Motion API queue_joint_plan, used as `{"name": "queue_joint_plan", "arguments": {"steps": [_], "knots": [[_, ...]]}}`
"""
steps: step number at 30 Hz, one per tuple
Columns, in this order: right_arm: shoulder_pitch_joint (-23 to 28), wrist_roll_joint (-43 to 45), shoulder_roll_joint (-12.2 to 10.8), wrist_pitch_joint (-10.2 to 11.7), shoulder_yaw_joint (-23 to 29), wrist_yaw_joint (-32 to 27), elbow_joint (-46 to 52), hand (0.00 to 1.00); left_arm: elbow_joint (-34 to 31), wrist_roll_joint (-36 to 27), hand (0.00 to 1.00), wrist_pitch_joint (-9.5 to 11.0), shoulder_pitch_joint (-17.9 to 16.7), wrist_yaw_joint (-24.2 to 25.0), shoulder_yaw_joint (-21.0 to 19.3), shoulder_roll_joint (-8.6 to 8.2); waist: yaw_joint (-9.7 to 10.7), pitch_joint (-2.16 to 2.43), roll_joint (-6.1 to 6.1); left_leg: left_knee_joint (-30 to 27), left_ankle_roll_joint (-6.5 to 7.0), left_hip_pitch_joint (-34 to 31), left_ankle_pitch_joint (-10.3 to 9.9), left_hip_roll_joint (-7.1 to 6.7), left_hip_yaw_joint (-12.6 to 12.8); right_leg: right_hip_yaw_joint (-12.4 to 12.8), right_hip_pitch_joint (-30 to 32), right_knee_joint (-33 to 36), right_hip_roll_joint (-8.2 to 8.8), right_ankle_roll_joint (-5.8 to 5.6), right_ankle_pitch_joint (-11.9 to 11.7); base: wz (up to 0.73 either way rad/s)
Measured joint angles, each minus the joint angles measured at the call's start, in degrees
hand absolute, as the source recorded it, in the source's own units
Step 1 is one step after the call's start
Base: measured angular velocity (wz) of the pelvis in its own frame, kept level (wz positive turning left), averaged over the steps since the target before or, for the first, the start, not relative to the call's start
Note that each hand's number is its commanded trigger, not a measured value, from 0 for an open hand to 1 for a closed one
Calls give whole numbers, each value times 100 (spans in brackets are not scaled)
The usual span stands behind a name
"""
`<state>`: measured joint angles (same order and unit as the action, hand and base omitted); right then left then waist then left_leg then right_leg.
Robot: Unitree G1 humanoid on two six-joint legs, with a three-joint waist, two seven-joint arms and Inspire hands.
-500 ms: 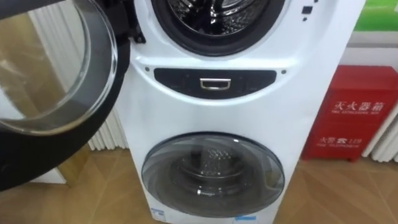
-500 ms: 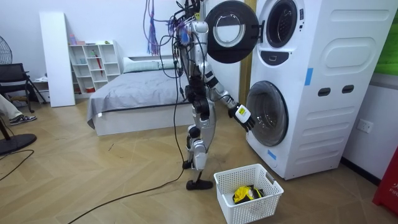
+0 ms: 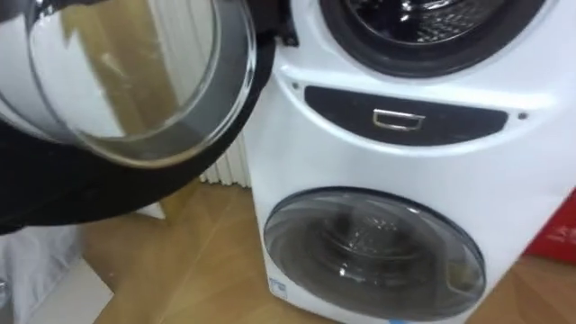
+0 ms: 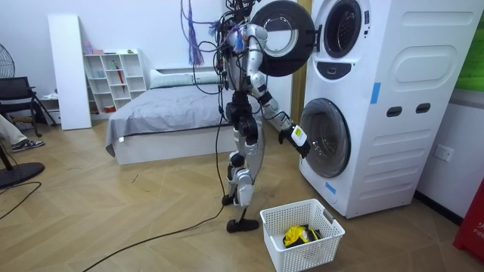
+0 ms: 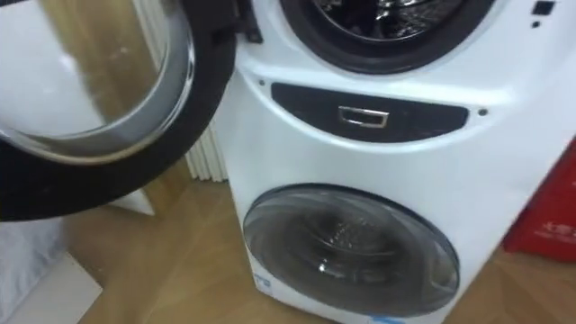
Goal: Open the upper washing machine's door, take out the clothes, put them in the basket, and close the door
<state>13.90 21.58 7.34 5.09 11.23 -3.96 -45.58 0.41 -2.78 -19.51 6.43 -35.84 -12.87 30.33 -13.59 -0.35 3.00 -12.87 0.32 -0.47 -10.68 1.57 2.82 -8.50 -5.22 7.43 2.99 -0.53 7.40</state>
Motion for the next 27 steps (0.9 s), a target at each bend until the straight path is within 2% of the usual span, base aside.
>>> {"name": "queue_joint_plan", "arguments": {"steps": [2,4,5,6,7,8,9,10,11,12,13,14,15,16,17,18,19,20,22,24,25,27], "knots": [[-18,-152,-1,-28,-43,7,-108,0,-486,410,0,-197,-2,36,169,0,8,-11,-19,-76,6,-108,-1,-23,-52,59,2,21,22,0,0,67],[13,-398,9,-73,-237,7,-253,0,-1153,765,0,-428,-37,40,593,-6,116,-20,-47,-250,59,-296,-4,-21,-67,75,-33,28,61,-2,1,85],[-7,-419,13,-90,-286,10,-311,0,-1331,858,0,-454,-69,52,698,-22,122,-28,-59,-265,83,-327,4,-27,-61,94,-35,35,74,-5,-2,61],[-58,-495,27,-125,-396,43,-338,0,-1791,1074,0,-455,-295,70,858,-133,135,-34,-65,-267,116,-343,23,-51,-65,180,-34,34,95,-47,-32,27],[-132,-530,27,-123,-513,49,-343,0,-2297,1378,0,-455,-575,146,920,-323,165,-35,-63,-270,155,-345,43,-77,-67,219,-36,29,110,-76,-72,15],[-197,-551,31,-121,-569,58,-367,0,-2530,1526,0,-455,-707,162,995,-381,210,-33,-66,-274,177,-351,55,-94,-77,201,-42,30,118,-87,-89,14],[-385,-569,57,-76,-716,38,-589,0,-2920,1794,0,-455,-823,173,1235,-534,302,-35,-67,-287,236,-358,91,-138,-106,191,-60,29,152,-94,-129,16],[-718,-570,103,-65,-991,42,-962,0,-3502,1913,0,-420,-785,216,1502,-815,502,-36,-68,-286,285,-363,122,-180,-96,199,-25,32,199,-151,-190,10],[-899,-555,99,-64,-1130,48,-1084,0,-3799,1922,0,-284,-704,274,1657,-988,646,-36,-71,-276,307,-384,132,-205,-73,205,25,34,221,-169,-205,-11],[-1170,-553,82,-5,-1390,66,-1212,0,-4127,2054,0,241,-460,399,2112,-1300,955,-29,-84,-231,345,-404,146,-263,15,202,147,37,272,-192,-206,-36],[-1364,-544,84,59,-1655,109,-1155,0,-4081,2516,0,613,-183,589,2612,-1548,1266,-11,-122,-170,414,-371,186,-358,187,234,268,31,323,-294,-142,-42],[-1393,-543,99,97,-1753,109,-1118,0,-4022,2706,0,729,-111,727,2794,-1672,1389,-7,-86,-162,440,-370,201,-383,221,311,306,37,335,-355,-101,-54],[-1405,-600,120,157,-1958,95,-1116,0,-3815,2873,0,996,46,1053,3128,-1884,1603,-21,-80,-61,497,-313,253,-436,335,406,359,22,389,-411,-103,-56],[-1405,-654,93,156,-2146,124,-1214,0,-3637,2860,0,1330,183,1413,3497,-2026,1810,3,-71,47,526,-252,292,-460,466,585,419,39,397,-416,-110,-56],[-1398,-651,66,149,-2201,162,-1257,0,-3530,2849,0,1524,247,1612,3698,-2072,1869,0,-77,90,535,-209,298,-465,519,666,428,46,395,-425,-118,-63],[-1384,-666,33,145,-2335,245,-1336,0,-3294,2812,0,1880,341,2020,4034,-2181,1993,-15,-113,150,539,-128,300,-456,667,818,455,54,387,-458,-144,-65],[-1389,-722,1,148,-2385,314,-1428,0,-3075,2815,0,2091,404,2364,4309,-2237,2126,-23,-171,202,539,-65,299,-436,793,955,481,60,363,-487,-166,-64],[-1388,-793,-8,144,-2396,335,-1454,0,-2997,2818,0,2170,411,2514,4426,-2254,2186,-14,-196,216,541,-58,300,-429,831,991,506,65,354,-497,-182,-44],[-1391,-1080,-8,143,-2512,351,-1482,0,-2713,2802,0,2481,416,2951,4775,-2267,2345,-27,-332,243,531,-21,308,-409,924,1055,552,83,316,-508,-213,-22],[-1420,-1157,-39,147,-2563,406,-1481,0,-2495,2804,0,2609,416,3209,4947,-2267,2420,-18,-422,261,480,39,287,-381,941,1051,525,99,277,-443,-214,-13],[-1494,-1176,-52,147,-2569,466,-1480,0,-2389,2807,0,2667,416,3367,5027,-2268,2429,-56,-485,264,448,83,268,-338,975,1021,523,126,251,-408,-218,-14],[-1568,-1188,-41,150,-2568,510,-1445,0,-2240,2808,0,2733,416,3564,5147,-2273,2446,-62,-528,266,407,109,241,-311,1004,981,510,122,219,-376,-211,-13]]}}
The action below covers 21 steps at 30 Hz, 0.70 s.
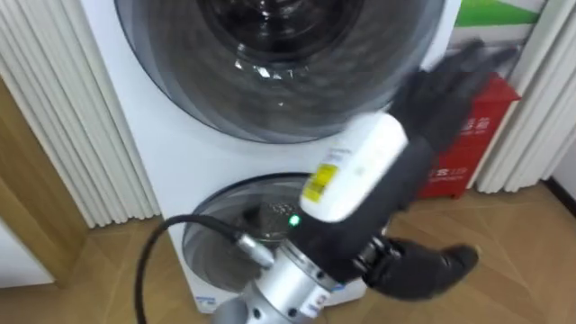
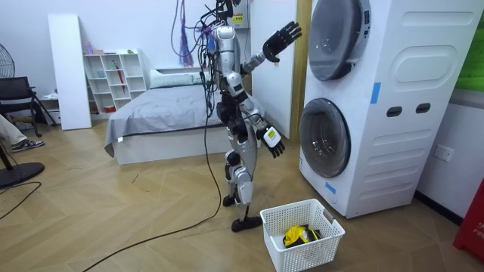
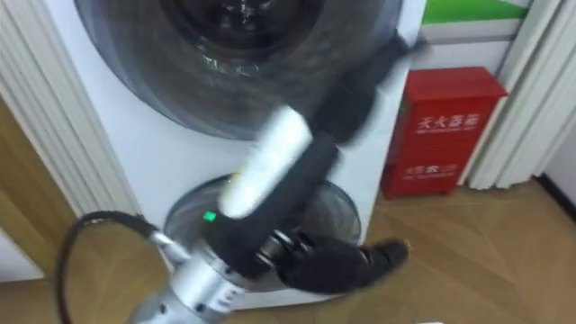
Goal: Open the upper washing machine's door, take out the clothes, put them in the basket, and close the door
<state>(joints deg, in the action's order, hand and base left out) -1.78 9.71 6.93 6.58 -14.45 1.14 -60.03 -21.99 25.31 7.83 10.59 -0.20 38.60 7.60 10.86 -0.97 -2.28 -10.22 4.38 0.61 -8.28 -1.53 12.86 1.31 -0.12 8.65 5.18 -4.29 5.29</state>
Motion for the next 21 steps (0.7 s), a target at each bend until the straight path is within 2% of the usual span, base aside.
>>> {"name": "queue_joint_plan", "arguments": {"steps": [3,7,9,11,12,15,17,19,21], "knots": [[-76,-9,20,47,-3,29,26,0,224,73,0,100,0,171,154,-2,28,9,4,95,-60,127,-43,45,77,-12,-51,-4,-43,44,28,-15],[-113,27,20,160,-5,38,28,0,676,191,0,223,-1,188,386,-1,146,-5,46,205,-144,337,-120,118,121,-12,-180,-22,-135,82,60,-15],[-118,38,46,165,-9,42,15,0,757,252,0,435,-53,207,572,78,143,-8,74,212,-173,372,-170,161,145,-30,-187,-16,-180,86,62,-15],[-155,51,47,173,-8,49,15,0,904,241,0,435,-52,216,666,59,181,-7,106,213,-193,385,-201,192,166,-73,-200,-6,-206,87,62,-14],[-165,52,60,206,-8,57,16,0,992,240,0,435,-52,228,669,60,195,-6,140,213,-199,386,-214,206,186,-155,-194,-5,-215,88,61,-14],[-164,49,91,209,-9,56,10,0,1272,234,0,433,-52,231,656,62,192,2,205,251,-204,417,-226,214,204,-170,-176,-7,-229,91,63,-11],[-160,35,82,208,-8,73,11,0,1499,144,0,435,-59,232,649,79,172,-3,199,256,-205,435,-226,212,206,-165,-181,-8,-229,108,73,-7],[-155,30,81,204,22,98,18,0,1926,124,0,448,-262,222,466,108,115,-6,194,288,-221,510,-237,211,267,-183,-201,-5,-232,150,100,-16],[-125,100,51,206,186,153,40,0,2460,133,0,467,-489,173,182,179,120,-33,151,287,-225,512,-240,212,264,-233,-208,-3,-231,169,112,-8]]}}
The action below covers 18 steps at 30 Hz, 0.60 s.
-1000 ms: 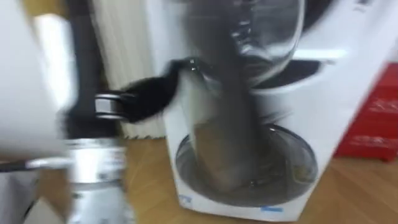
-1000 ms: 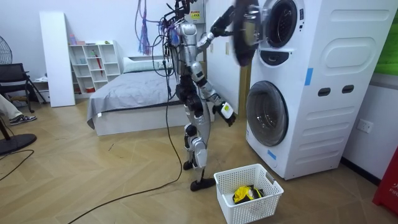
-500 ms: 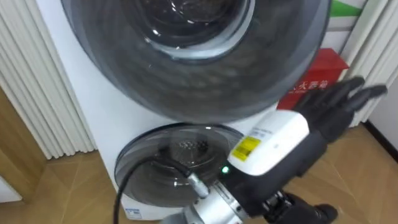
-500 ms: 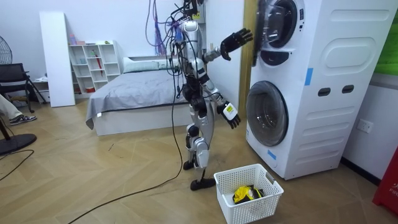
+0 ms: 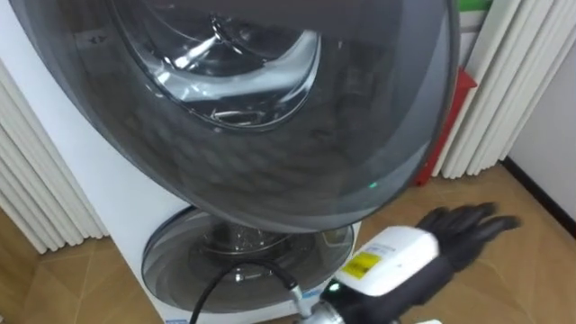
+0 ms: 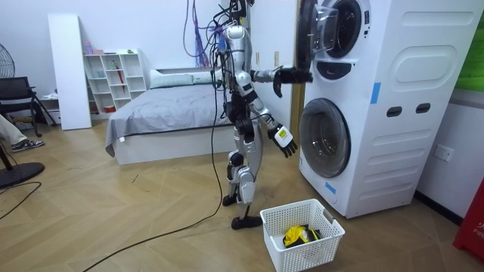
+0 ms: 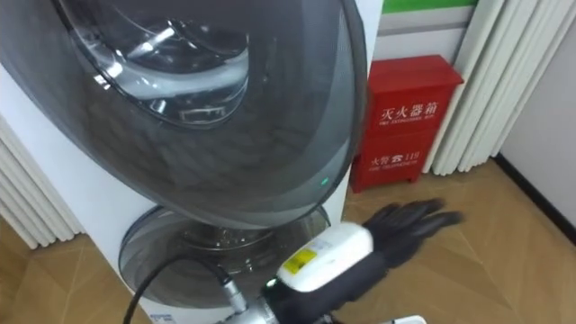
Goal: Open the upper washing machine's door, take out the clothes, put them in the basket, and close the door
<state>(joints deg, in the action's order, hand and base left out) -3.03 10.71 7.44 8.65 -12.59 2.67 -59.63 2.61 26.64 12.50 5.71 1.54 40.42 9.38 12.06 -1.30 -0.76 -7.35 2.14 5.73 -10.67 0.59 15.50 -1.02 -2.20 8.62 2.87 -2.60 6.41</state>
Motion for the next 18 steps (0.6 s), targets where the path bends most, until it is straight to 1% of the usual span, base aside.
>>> {"name": "queue_joint_plan", "arguments": {"steps": [1,2,3,4,5,6,7,8,9,10,11,12,13,14,16,17,18], "knots": [[49,10,-6,-4,98,1,-1,0,428,1,0,-6,-165,-84,-175,40,-6,20,31,-2,-6,-3,-4,2,-9,-20,4,-3,-1,18,11,0],[90,3,-5,-4,166,1,-2,0,665,1,0,-7,-256,-130,-272,80,-14,-7,-13,-1,-10,-6,-5,6,-12,-23,9,-3,-4,23,14,-5],[218,-9,-3,-17,326,-4,17,0,1244,5,0,9,-469,-192,-552,106,-131,6,6,-1,-21,3,-11,12,-4,-17,17,6,-14,41,27,-10],[356,-127,13,-75,393,-7,8,0,1967,5,0,4,-666,-376,-880,77,-221,4,-36,-3,-38,39,-21,24,-13,-17,13,5,-29,60,43,-9],[432,-181,17,-115,412,-3,3,0,2371,-8,0,-14,-751,-464,-1061,85,-280,25,-12,-3,-49,56,-28,32,-19,-14,14,9,-39,71,62,-8],[576,-220,8,-167,502,-2,-35,0,3091,-1,0,-55,-890,-603,-1457,94,-398,44,-64,-3,-82,69,-48,54,-20,-9,12,6,-63,91,81,0],[736,-250,5,-227,595,-4,-40,0,3791,-2,0,-101,-1034,-730,-2013,93,-500,70,-116,-4,-109,76,-65,77,-46,-4,-6,-3,-94,106,93,0],[812,-260,-9,-240,684,-4,-41,0,4161,-8,0,-113,-1093,-850,-2282,102,-564,77,-126,-4,-116,85,-69,86,-58,-10,-16,-5,-104,112,99,0],[930,-340,-17,-248,829,-13,-41,0,4896,-25,0,-144,-1116,-1080,-2804,130,-710,102,-135,-6,-140,107,-85,110,-60,-41,-24,-6,-126,122,105,-14],[967,-385,-24,-247,947,-10,-43,0,5391,-123,0,-168,-1240,-1277,-3329,208,-819,101,-133,-6,-157,134,-97,135,-61,-116,-21,-3,-150,136,101,-20],[980,-418,-16,-246,959,-23,-45,0,5534,-201,0,-173,-1333,-1380,-3504,266,-844,98,-128,-5,-173,156,-109,150,-60,-130,-34,-5,-165,142,97,-23],[1015,-429,-13,-251,1010,-69,-96,0,5902,-232,0,-191,-1461,-1593,-3739,373,-939,83,-86,-2,-195,220,-143,187,-53,-156,-95,-10,-202,152,91,-11],[1043,-449,-14,-255,1071,-82,-125,0,6237,-224,0,-312,-1577,-1755,-3912,455,-983,88,-66,10,-202,296,-148,197,-62,-154,-189,-44,-208,152,91,-6],[1062,-468,-16,-255,1119,-80,-125,0,6336,-218,0,-384,-1669,-1823,-3999,455,-996,101,-29,18,-208,322,-154,197,-66,-152,-226,-73,-208,152,91,0],[1101,-548,-15,-255,1205,-95,-168,0,6417,-210,0,-668,-2027,-1882,-4245,341,-1060,126,56,29,-208,399,-182,190,-71,-152,-304,-93,-201,150,95,0],[1099,-598,-20,-259,1200,-101,-192,0,6419,-217,0,-738,-2064,-1878,-4261,293,-1082,125,59,28,-204,399,-184,185,-77,-160,-303,-92,-194,145,98,8],[1091,-722,-32,-266,1182,-95,-252,0,6427,-224,0,-845,-2108,-1848,-4280,202,-1107,118,66,30,-188,385,-195,179,-98,-210,-304,-94,-186,136,108,10]]}}
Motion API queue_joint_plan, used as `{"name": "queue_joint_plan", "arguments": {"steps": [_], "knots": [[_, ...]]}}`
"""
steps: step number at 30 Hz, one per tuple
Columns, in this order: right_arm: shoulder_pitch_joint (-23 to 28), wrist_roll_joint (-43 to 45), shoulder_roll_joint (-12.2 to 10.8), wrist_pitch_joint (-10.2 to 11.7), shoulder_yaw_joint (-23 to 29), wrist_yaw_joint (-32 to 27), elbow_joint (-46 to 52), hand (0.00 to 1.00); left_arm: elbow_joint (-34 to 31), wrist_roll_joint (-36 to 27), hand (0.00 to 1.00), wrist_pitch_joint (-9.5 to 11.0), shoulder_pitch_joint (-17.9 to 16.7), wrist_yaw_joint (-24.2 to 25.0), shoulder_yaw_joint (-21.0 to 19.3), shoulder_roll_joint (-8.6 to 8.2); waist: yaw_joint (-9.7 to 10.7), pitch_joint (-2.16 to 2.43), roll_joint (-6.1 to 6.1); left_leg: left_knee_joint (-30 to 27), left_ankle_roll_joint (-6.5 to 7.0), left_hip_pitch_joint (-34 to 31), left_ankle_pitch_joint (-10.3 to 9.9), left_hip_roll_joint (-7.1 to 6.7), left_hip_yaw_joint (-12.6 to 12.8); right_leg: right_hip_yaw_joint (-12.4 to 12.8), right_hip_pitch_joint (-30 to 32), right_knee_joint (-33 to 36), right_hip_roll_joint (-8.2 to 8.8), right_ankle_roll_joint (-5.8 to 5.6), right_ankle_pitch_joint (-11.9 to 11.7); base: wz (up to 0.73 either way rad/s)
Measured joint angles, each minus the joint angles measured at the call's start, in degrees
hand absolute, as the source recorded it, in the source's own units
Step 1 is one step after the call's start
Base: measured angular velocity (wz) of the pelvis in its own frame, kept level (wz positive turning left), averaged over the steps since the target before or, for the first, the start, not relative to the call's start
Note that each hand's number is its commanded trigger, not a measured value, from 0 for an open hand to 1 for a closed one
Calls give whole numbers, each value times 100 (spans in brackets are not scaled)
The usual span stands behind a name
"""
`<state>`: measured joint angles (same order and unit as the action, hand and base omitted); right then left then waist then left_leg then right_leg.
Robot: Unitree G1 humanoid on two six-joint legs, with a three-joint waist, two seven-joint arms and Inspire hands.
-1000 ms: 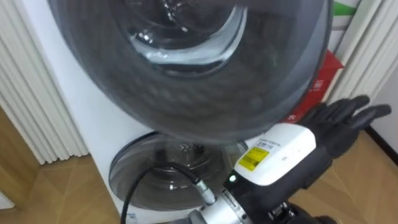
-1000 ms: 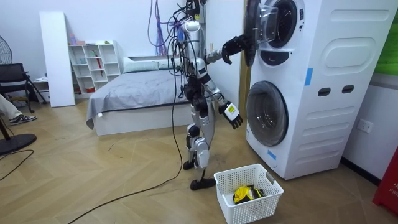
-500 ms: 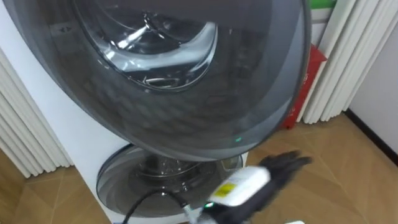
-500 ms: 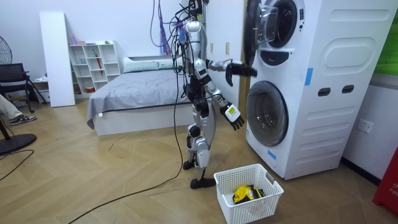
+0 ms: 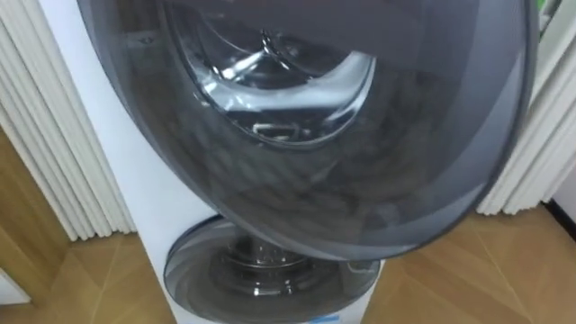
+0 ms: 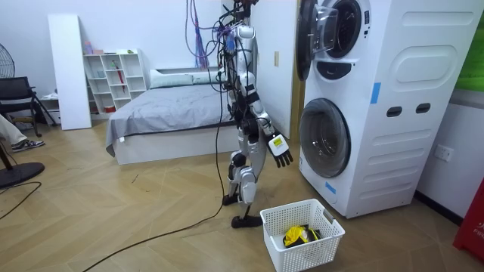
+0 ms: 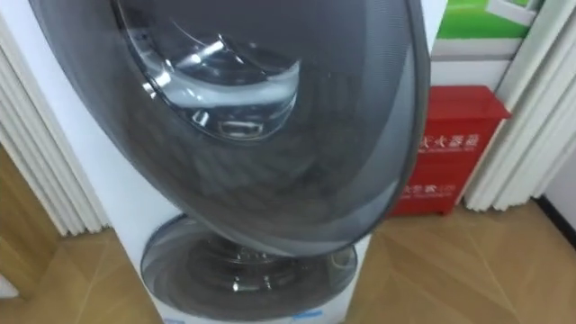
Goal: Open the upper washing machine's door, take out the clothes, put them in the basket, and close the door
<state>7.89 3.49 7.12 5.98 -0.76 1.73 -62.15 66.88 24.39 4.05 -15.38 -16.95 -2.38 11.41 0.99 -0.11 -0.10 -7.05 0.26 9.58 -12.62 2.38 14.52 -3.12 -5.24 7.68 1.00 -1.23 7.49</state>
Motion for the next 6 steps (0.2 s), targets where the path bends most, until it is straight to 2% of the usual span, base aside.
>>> {"name": "queue_joint_plan", "arguments": {"steps": [2,4,6], "knots": [[2,-304,-23,-66,-26,39,-96,0,99,-8,0,-135,-35,36,-129,-137,-66,-6,-10,0,-3,11,-6,-1,-25,-16,-11,0,-1,6,13,4],[20,-664,-23,-119,-24,38,-253,0,194,-22,0,-353,32,139,-289,-286,-146,-14,-59,-14,-18,10,-44,1,-41,-22,-56,4,-2,24,61,0],[45,-958,-22,-185,-26,26,-308,0,201,-23,0,-509,31,184,-322,-410,-149,-15,-77,-49,-22,8,-57,6,-48,-23,-68,2,-3,36,70,0]]}}
